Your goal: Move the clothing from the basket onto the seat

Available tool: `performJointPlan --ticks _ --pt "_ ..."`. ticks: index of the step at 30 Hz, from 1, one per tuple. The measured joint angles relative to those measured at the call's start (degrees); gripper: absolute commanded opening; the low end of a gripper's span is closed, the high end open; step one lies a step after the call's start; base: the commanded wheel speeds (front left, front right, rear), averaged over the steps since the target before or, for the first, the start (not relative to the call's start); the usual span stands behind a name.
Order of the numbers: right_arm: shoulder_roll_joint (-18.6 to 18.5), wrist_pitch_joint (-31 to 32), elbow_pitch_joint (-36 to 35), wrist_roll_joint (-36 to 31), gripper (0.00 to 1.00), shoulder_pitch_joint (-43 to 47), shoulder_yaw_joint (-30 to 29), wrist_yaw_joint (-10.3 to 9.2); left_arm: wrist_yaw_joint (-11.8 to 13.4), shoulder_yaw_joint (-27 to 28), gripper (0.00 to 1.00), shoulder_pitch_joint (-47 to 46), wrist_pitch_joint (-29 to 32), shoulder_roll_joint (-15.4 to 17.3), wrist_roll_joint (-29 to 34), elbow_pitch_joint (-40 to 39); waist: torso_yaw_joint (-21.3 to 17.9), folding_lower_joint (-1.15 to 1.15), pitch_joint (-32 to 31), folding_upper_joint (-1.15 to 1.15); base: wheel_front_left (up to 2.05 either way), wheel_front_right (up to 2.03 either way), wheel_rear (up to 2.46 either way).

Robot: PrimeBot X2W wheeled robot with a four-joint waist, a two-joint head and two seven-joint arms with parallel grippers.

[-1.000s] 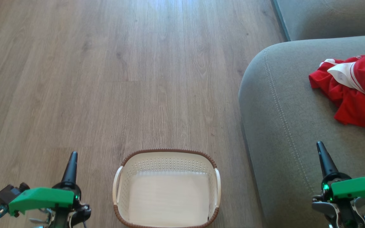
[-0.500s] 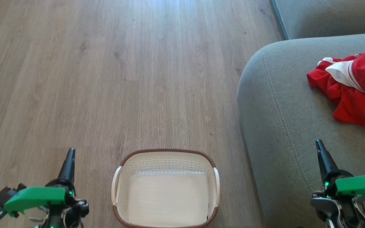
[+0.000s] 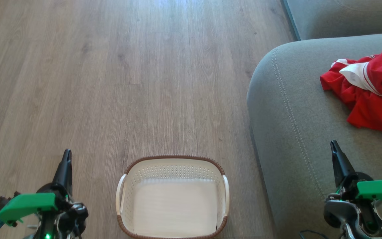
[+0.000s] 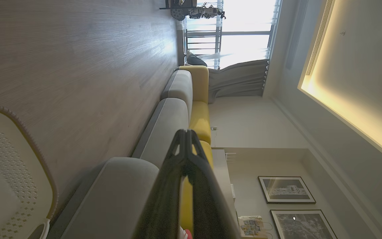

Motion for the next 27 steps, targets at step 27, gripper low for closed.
performJointPlan --ticks 27 --pt "0.18 0.02 0.19 0.63 0.00 -0.02 -0.19 0.00 -0.01 0.51 0.00 -0.54 0.25 -0.21 -0.79 0.05 -0.01 0.00 0.00 0.00 0.00 0.00 0.00"
